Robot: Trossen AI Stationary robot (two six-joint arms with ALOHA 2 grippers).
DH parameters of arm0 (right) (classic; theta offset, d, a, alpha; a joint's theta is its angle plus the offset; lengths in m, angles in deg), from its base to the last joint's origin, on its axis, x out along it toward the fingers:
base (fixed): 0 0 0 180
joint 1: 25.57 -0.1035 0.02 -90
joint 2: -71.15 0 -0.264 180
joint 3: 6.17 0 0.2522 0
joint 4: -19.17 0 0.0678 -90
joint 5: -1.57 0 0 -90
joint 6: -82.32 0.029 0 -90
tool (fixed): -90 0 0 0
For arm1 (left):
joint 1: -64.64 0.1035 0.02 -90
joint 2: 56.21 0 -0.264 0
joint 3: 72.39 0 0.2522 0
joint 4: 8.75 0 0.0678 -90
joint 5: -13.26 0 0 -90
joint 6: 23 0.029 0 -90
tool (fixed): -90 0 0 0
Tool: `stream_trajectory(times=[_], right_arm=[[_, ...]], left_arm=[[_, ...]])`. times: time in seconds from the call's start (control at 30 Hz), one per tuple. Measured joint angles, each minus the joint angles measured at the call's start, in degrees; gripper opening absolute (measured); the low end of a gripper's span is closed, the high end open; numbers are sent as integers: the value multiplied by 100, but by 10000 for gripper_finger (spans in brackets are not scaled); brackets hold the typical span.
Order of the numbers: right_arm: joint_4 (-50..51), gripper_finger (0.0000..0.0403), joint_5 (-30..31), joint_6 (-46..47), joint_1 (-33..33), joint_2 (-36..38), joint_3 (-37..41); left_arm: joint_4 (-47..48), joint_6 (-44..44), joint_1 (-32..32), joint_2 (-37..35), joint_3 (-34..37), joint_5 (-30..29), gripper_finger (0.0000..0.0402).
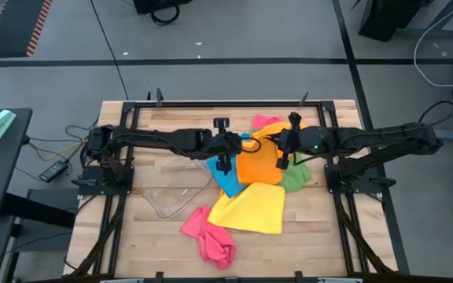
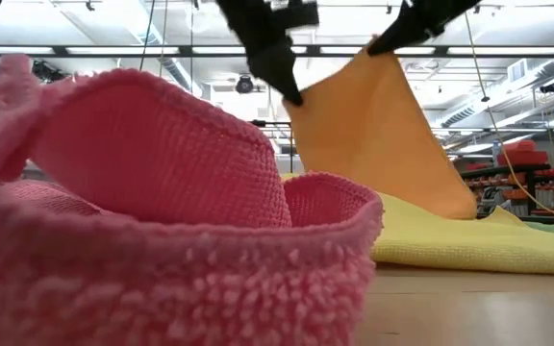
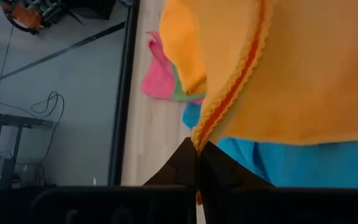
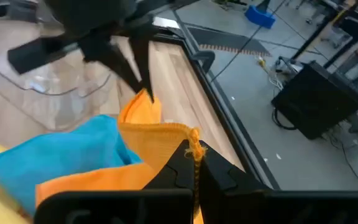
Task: Fold microfiber towels
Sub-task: Fold the left orange microfiber cloth
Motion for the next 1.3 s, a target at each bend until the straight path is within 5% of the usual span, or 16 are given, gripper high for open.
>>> stream_trajectory(times=[0.4,0.8,1.3], right_arm=[[1114,7,-369,202,-813,-28,-957],[1284,7,-1002,906,-1888,-26,-1521],[1151,7,-1467,861,-2456,16,-1525]], left_arm=[[1130,-127,-668,-2,-1538,17,13],[1648,-283,-1404,-4,-2308,268,9],[2142,-684,-1968,-4,-2807,629,12]])
